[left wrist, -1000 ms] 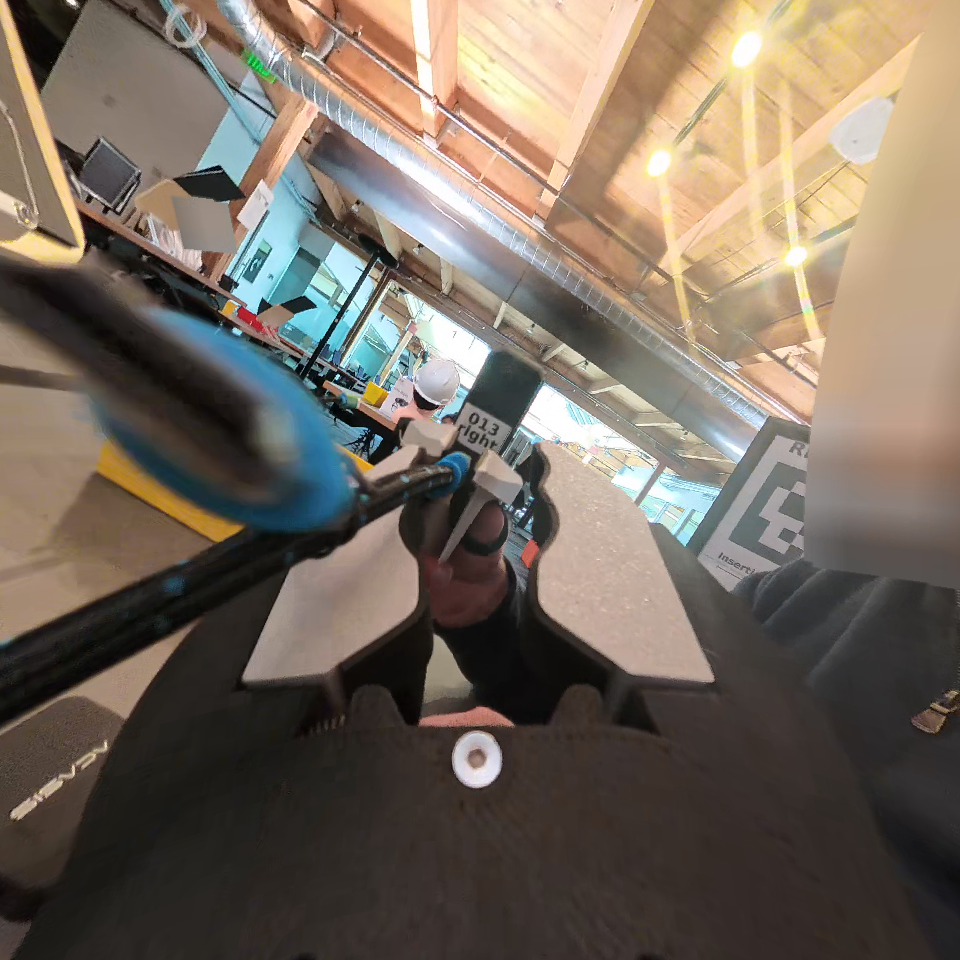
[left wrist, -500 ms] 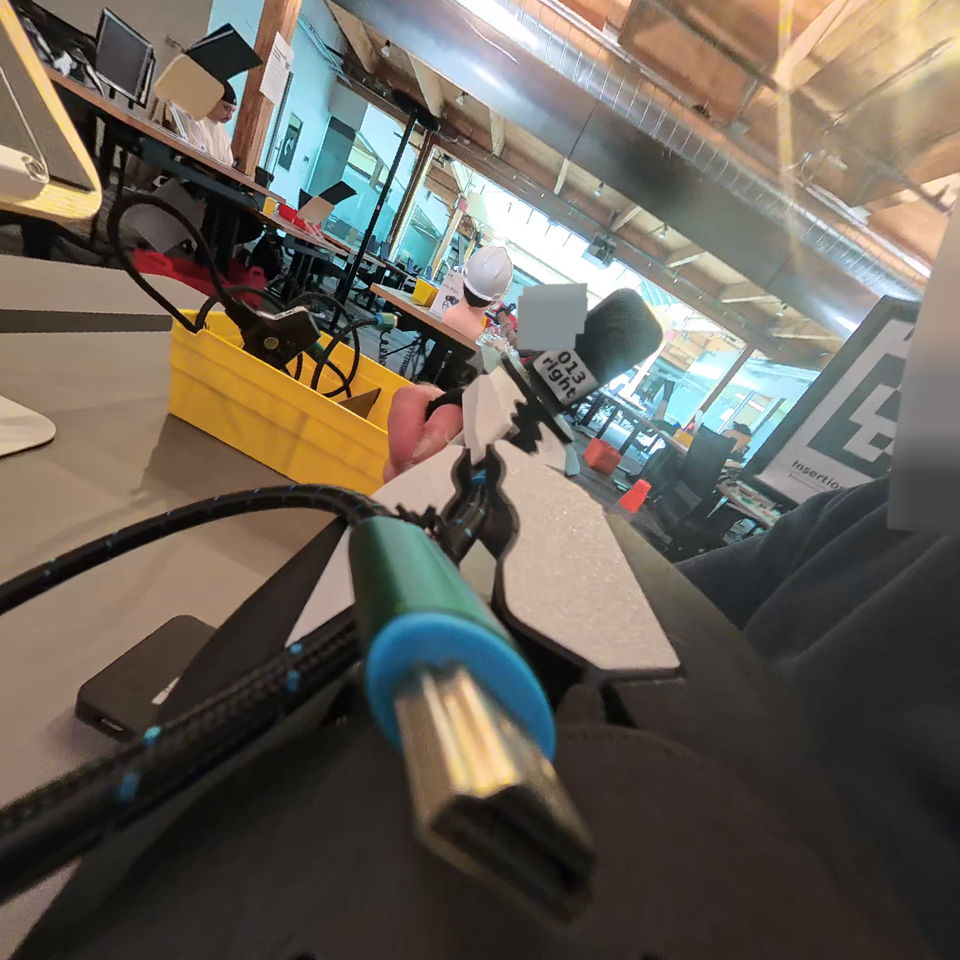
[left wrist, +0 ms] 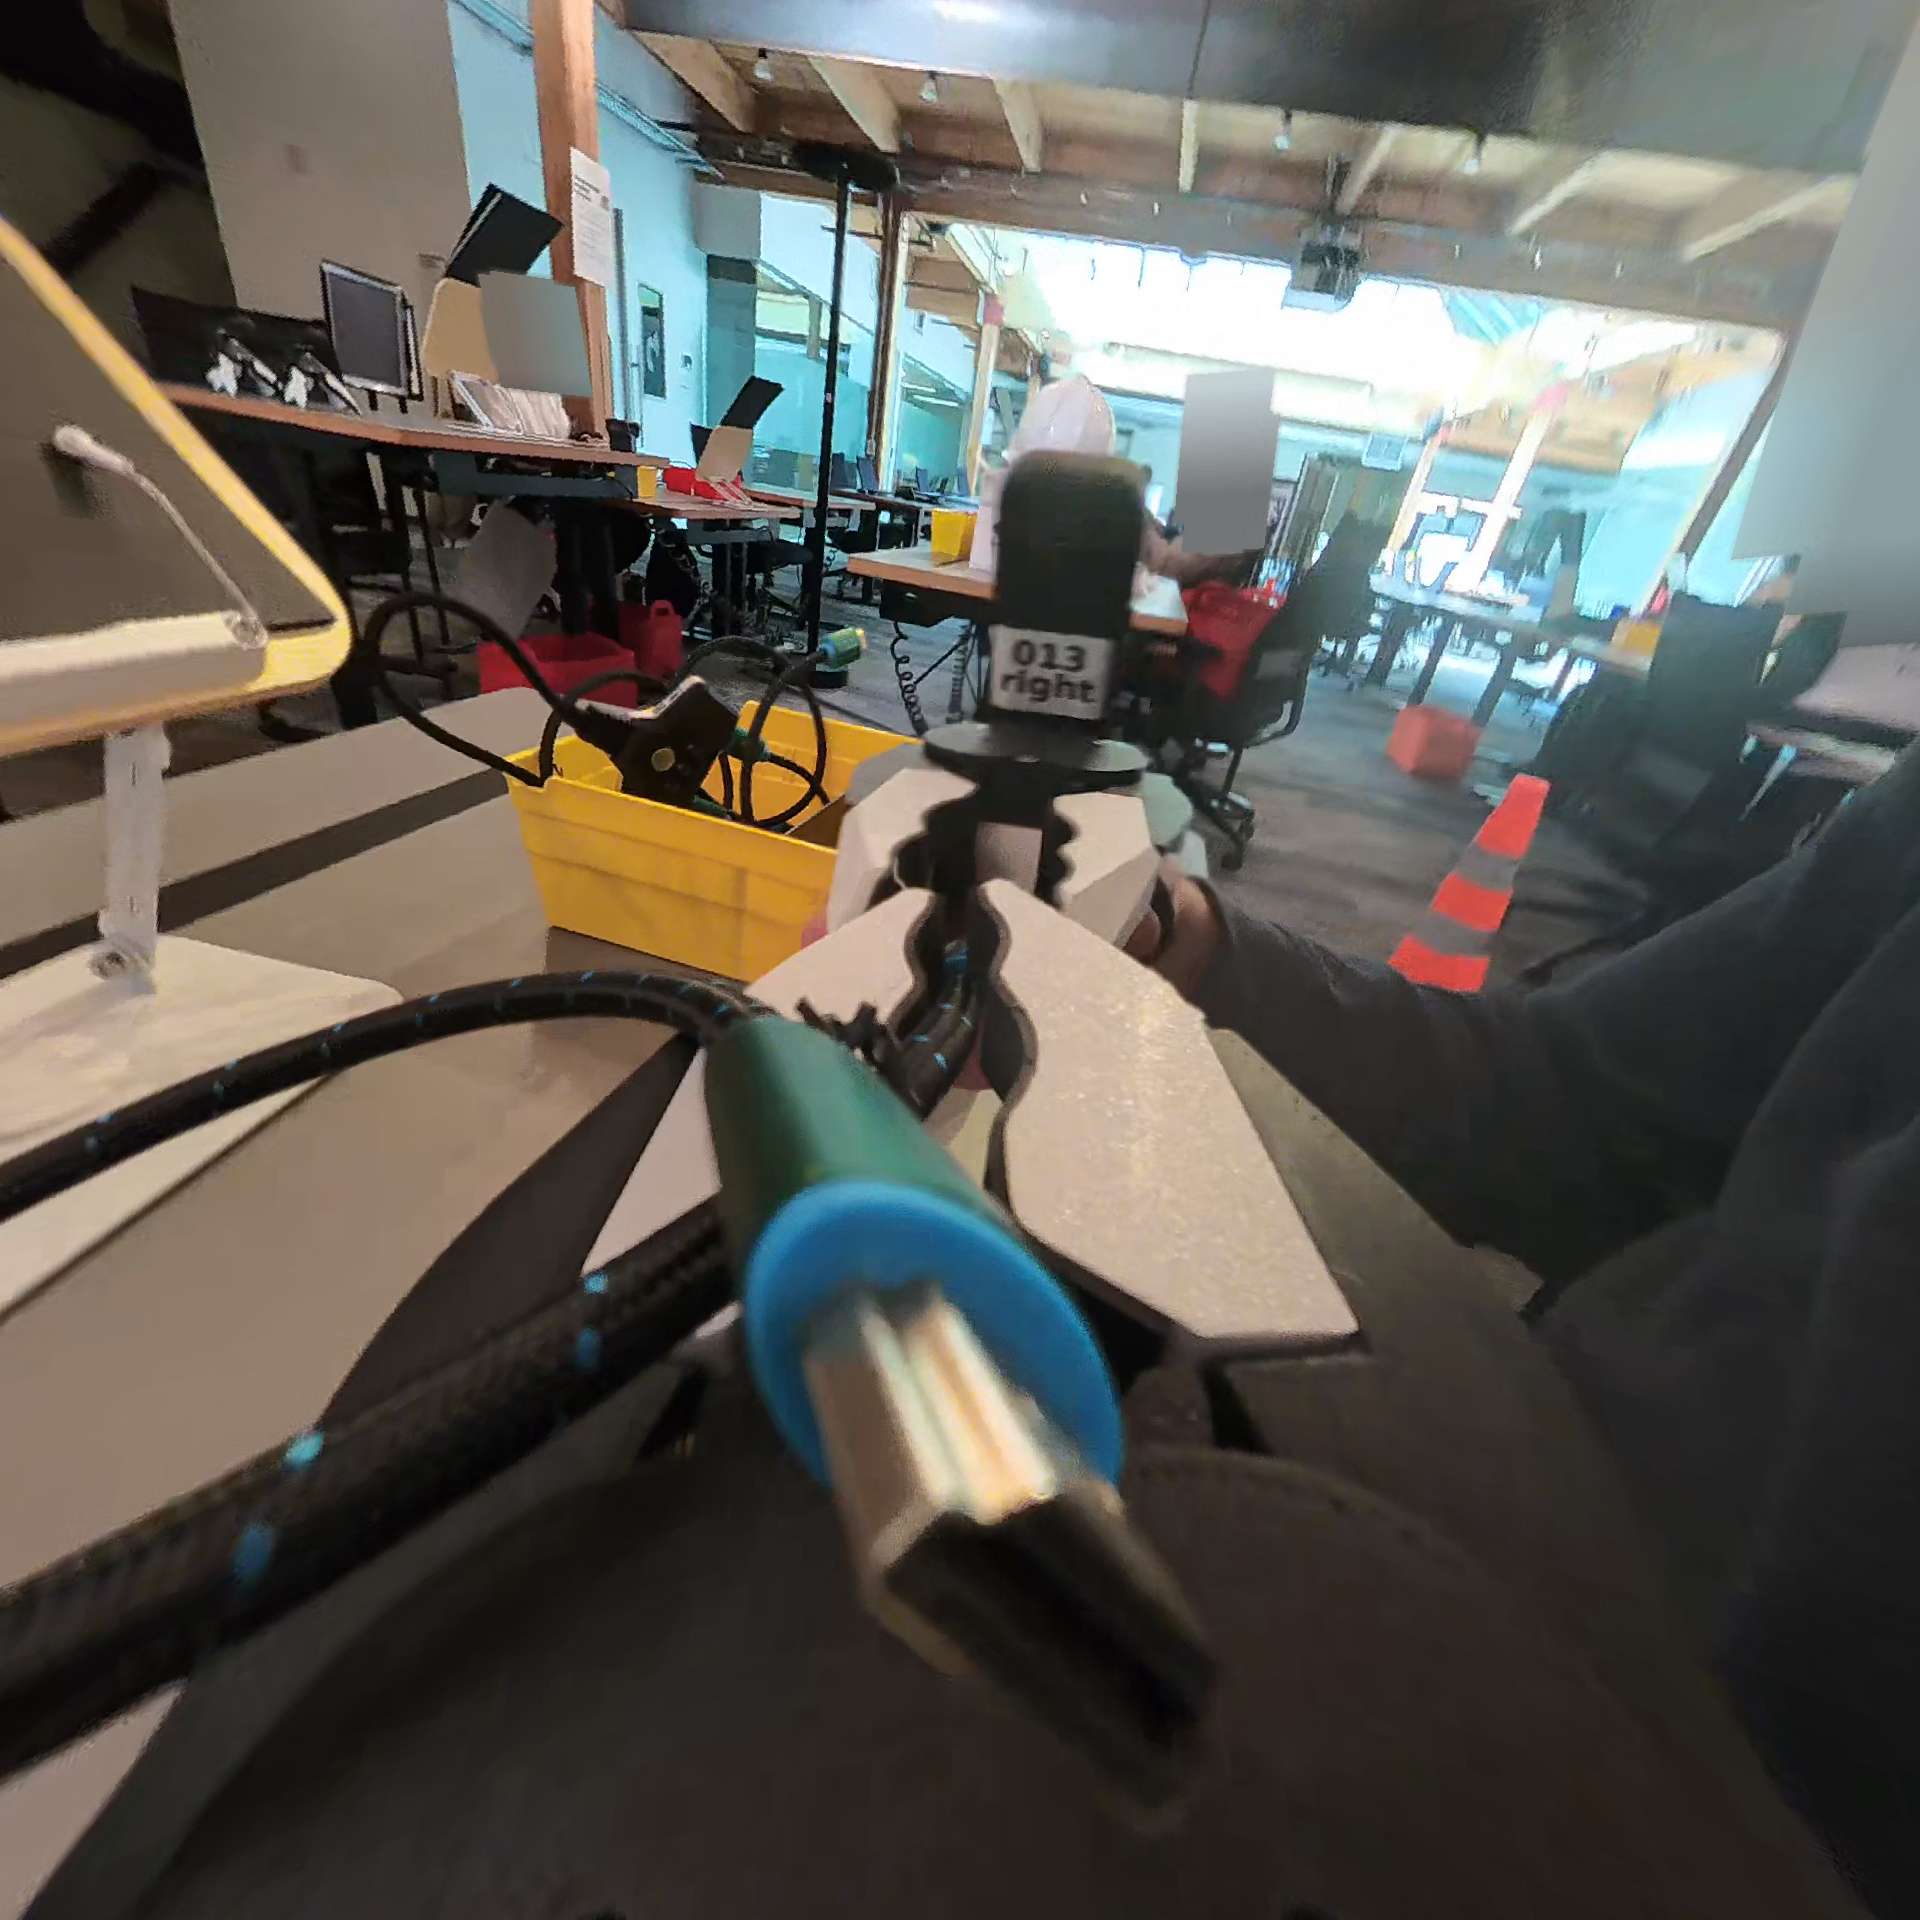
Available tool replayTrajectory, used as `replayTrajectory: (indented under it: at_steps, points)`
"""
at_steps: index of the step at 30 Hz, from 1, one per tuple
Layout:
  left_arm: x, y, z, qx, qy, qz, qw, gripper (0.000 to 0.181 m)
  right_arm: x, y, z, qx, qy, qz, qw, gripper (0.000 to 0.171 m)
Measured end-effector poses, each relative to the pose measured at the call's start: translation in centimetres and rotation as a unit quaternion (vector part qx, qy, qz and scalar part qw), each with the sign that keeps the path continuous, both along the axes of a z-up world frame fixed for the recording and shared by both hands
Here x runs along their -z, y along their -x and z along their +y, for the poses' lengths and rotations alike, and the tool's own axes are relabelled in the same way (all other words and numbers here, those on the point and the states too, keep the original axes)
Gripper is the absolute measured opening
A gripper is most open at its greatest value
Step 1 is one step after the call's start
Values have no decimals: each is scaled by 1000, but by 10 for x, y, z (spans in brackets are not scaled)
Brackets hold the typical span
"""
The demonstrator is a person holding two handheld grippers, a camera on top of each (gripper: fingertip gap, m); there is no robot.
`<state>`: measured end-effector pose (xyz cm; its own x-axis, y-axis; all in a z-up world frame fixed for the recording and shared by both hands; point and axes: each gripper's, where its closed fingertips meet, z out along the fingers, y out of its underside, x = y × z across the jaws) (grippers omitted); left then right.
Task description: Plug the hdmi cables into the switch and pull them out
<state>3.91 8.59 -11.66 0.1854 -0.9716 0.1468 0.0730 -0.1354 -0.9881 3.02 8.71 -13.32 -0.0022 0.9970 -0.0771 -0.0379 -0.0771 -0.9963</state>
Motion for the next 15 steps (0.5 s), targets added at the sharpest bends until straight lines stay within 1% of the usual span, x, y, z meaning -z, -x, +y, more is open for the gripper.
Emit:
replayTrajectory:
  at_steps: [1,5,7,10,15]
  points:
    - [-1,-1,-3,5,-15,7,1000,3,1,1,-2,-16,19,9,1000,34]
    - [-6,-3,-14,20,-69,37,997,3,-3,2,-14,-73,50,48,995,19]
    - [-5,-3,-17,25,-90,56,994,3,-4,3,-19,-94,62,57,992,17]
    - [-4,-1,-20,32,-110,79,990,3,-3,6,-22,-96,47,54,993,17]
    - [-1,2,-21,29,-120,99,987,4,0,9,-22,-66,-11,33,997,17]
